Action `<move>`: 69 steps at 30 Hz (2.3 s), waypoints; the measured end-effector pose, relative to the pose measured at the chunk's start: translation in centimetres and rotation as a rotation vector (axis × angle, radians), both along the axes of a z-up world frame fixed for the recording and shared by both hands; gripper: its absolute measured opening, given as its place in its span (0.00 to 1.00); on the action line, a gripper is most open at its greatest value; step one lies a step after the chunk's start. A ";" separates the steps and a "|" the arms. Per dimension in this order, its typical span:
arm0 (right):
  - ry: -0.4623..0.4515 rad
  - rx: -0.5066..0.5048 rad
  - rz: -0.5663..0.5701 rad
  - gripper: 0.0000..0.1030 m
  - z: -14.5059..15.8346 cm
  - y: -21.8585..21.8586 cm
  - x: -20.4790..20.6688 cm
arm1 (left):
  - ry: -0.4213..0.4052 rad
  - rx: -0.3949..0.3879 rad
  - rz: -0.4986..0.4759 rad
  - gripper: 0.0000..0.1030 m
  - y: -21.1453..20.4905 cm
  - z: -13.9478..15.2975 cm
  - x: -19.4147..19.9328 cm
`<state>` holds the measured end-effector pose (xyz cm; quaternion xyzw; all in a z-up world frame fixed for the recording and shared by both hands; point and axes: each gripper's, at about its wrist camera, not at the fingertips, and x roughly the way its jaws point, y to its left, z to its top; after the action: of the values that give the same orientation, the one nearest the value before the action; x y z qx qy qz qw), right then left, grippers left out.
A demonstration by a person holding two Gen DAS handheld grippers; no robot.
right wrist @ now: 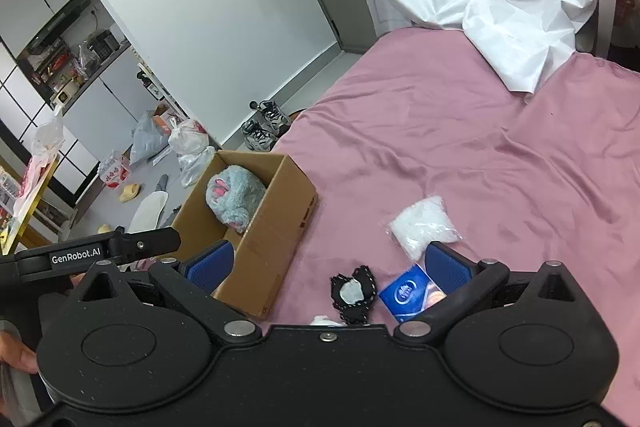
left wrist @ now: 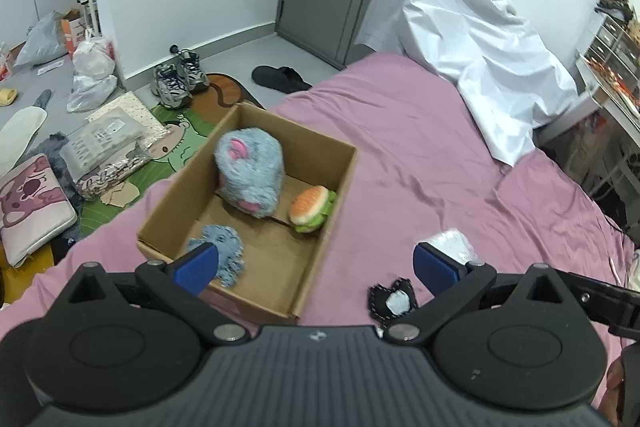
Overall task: Organize soft objects
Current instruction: 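Move both grippers away from the box toward the items on the sheet, then grasp the white tissue ball with the left gripper while the right gripper grasps the black heart plush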
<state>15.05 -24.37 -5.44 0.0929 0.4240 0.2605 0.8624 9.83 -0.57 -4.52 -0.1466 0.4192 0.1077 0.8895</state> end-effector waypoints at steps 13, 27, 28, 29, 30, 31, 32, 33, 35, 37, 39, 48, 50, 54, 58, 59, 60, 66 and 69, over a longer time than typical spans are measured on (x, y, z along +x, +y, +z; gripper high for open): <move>0.145 0.068 -0.074 1.00 -2.2 -3.5 0.2 | 0.102 0.062 0.037 1.00 -4.0 -2.2 -0.2; 0.301 0.209 -0.188 1.00 -4.6 -6.0 0.5 | 0.153 -0.022 0.023 0.97 -6.7 -5.5 0.2; 0.317 0.227 -0.202 1.00 -4.8 -6.2 0.5 | 0.155 -0.032 0.021 0.97 -6.8 -5.8 0.2; 0.332 0.246 -0.221 1.00 -5.1 -6.5 0.4 | 0.155 -0.039 0.021 0.97 -6.9 -6.0 0.3; 0.340 0.255 -0.237 0.99 -5.3 -6.6 0.5 | 0.156 -0.047 0.021 0.96 -7.0 -6.3 0.3; 0.347 0.258 -0.249 0.99 -5.5 -6.6 0.5 | 0.156 -0.053 0.018 0.96 -7.2 -6.5 0.4; 0.353 0.258 -0.257 0.98 -5.7 -6.6 0.5 | 0.157 -0.058 0.017 0.94 -7.3 -6.7 0.5; 0.358 0.254 -0.263 0.95 -5.9 -6.6 0.5 | 0.161 -0.064 0.014 0.90 -7.4 -7.0 0.6; 0.365 0.250 -0.268 0.91 -6.3 -6.4 0.5 | 0.172 -0.079 0.011 0.86 -7.4 -7.6 0.8; 0.377 0.250 -0.270 0.88 -6.7 -6.2 0.6 | 0.180 -0.089 0.016 0.81 -7.5 -8.2 0.9; 0.386 0.251 -0.271 0.84 -7.0 -6.0 0.6 | 0.187 -0.096 0.016 0.74 -7.4 -8.9 1.1; 0.441 0.202 -0.261 0.73 -9.0 -4.8 1.4 | 0.224 -0.136 0.035 0.66 -6.9 -11.8 1.7; 0.451 0.202 -0.256 0.72 -9.2 -4.4 1.5 | 0.230 -0.148 0.038 0.64 -6.8 -12.4 1.9; 0.461 0.177 -0.239 0.66 -9.6 -3.2 1.8 | 0.235 -0.205 0.055 0.54 -6.6 -13.5 2.2; 0.470 0.151 -0.227 0.65 -10.0 -1.9 2.2 | 0.239 -0.212 0.046 0.53 -6.8 -14.3 2.7; 0.472 0.146 -0.224 0.63 -10.0 -1.6 2.4 | 0.242 -0.218 0.047 0.49 -6.8 -14.6 2.9; 0.473 0.139 -0.225 0.62 -10.1 -1.3 2.5 | 0.247 -0.227 0.047 0.45 -6.7 -14.9 3.0; 0.513 0.124 -0.230 0.51 -11.3 -0.3 3.4 | 0.229 -0.247 0.070 0.39 -5.8 -15.0 3.1; 0.524 0.123 -0.221 0.46 -11.7 0.3 3.8 | 0.224 -0.264 0.075 0.39 -5.3 -14.8 3.0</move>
<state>18.88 -24.05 -17.18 0.2547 0.6031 0.1572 0.7394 12.79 -5.89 -19.36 -0.2646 0.5204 0.1006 0.8056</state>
